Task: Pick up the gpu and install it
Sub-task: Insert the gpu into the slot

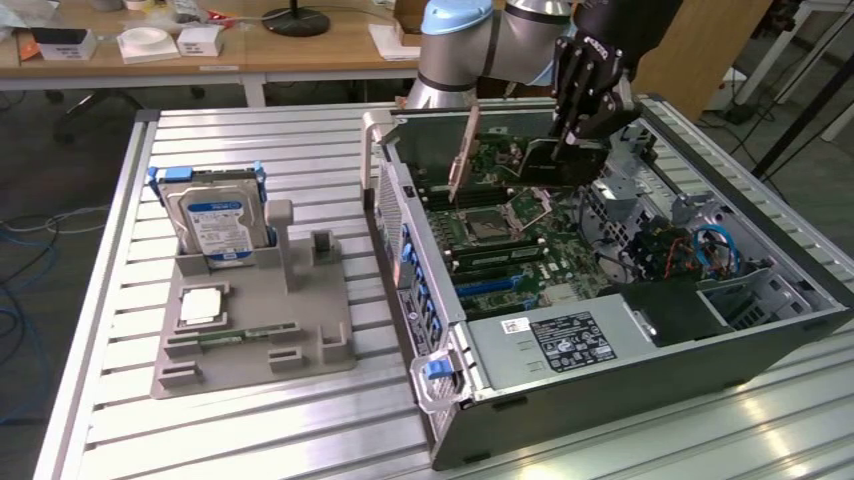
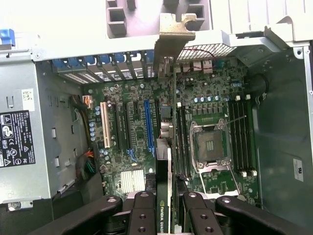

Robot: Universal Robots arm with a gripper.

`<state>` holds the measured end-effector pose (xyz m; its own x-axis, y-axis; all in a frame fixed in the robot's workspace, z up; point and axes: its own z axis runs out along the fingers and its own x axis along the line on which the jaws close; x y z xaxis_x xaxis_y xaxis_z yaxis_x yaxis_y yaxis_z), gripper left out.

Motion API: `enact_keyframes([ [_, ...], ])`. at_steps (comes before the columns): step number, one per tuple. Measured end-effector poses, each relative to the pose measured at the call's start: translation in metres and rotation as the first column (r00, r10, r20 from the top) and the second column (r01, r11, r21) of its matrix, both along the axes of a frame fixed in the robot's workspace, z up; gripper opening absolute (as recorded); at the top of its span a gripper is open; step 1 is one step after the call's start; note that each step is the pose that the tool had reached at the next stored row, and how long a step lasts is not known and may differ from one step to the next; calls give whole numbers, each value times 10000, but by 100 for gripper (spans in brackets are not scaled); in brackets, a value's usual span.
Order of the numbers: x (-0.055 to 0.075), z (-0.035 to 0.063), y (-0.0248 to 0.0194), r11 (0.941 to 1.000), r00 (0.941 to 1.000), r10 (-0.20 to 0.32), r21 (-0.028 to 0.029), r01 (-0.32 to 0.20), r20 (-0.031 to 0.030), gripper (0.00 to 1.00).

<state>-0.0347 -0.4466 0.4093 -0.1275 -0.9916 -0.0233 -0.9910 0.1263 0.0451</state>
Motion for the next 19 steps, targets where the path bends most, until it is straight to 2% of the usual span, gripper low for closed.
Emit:
enact_keyframes([
  [12, 0, -4, 0, 10000, 10000, 0, 2, 0, 0, 26],
  [19, 10, -109, 0, 9996, 9996, 285, 1, -285, 5, 26],
])
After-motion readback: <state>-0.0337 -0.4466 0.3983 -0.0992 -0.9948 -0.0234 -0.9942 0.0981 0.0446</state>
